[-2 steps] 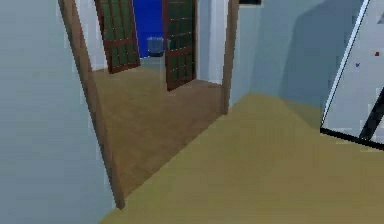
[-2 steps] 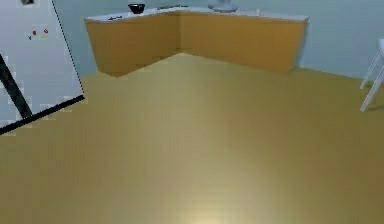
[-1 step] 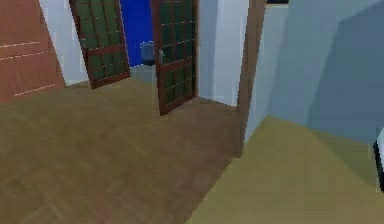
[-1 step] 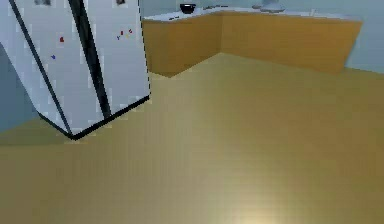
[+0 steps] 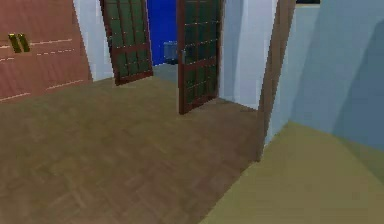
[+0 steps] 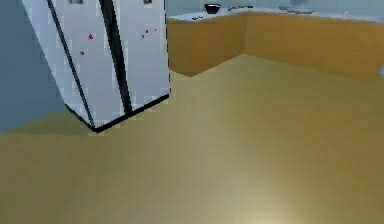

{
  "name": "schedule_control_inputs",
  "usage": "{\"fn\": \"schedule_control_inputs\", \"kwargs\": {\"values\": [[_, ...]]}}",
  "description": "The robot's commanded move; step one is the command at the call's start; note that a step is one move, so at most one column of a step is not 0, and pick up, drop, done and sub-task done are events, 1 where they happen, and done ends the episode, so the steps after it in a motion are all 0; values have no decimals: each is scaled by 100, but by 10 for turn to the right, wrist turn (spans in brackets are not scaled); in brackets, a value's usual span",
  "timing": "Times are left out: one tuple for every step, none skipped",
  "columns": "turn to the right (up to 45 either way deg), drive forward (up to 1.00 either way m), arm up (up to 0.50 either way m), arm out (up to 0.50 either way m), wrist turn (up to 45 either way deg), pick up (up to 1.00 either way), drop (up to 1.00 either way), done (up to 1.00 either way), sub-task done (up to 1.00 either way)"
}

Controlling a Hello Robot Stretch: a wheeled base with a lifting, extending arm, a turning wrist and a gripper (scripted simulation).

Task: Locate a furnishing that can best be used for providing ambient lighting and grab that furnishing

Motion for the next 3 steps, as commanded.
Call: {"fn": "schedule_control_inputs", "kwargs": {"values": [[0, 45, 0, 0, 0, 0, 0, 0, 0], [-450, 0, 0, 0, 0, 0, 0, 0, 0], [0, 50, 0, 0, 0, 0, 0, 0, 0]]}}
